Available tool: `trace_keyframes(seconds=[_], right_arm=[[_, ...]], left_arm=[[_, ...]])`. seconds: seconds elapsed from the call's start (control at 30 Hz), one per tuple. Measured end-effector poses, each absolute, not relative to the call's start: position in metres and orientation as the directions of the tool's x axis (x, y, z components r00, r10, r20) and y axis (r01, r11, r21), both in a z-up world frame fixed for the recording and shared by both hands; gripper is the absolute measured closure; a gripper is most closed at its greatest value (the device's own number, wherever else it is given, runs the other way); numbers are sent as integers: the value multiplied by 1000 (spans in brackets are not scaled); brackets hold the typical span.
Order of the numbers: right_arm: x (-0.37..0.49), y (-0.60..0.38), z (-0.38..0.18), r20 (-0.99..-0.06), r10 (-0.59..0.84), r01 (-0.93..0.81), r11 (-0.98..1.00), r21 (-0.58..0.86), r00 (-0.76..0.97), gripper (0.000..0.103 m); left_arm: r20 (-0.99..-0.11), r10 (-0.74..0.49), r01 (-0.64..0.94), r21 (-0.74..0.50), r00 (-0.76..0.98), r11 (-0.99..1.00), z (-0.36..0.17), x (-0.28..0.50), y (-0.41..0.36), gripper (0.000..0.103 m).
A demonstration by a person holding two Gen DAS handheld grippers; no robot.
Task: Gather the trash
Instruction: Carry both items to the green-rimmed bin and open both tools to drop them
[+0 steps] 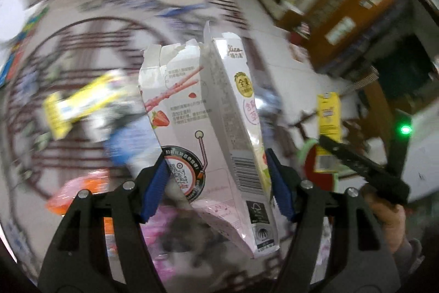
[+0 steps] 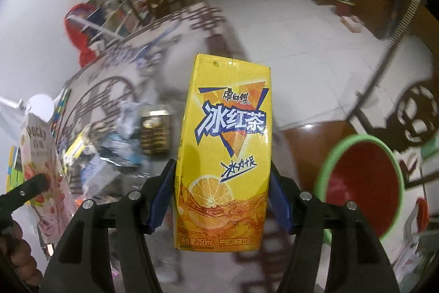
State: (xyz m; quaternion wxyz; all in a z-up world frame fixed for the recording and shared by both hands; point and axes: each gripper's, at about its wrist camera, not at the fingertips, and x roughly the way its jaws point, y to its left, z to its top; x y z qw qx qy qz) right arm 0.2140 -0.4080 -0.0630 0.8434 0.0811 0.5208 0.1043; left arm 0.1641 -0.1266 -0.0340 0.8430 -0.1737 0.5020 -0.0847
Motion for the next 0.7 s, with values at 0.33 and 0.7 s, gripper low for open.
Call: trace_keyframes(seconds=[0.33, 0.7], right_arm=[[171, -551, -65, -873, 141, 142, 962, 232, 467, 42], [153, -644, -76, -885, 111, 233, 943, 237, 452, 42]], left_arm=[[-794, -519, 294, -438, 316, 850, -34, 189, -297, 38], [-816, -552, 426, -445, 170, 788, -60, 216, -423, 37]])
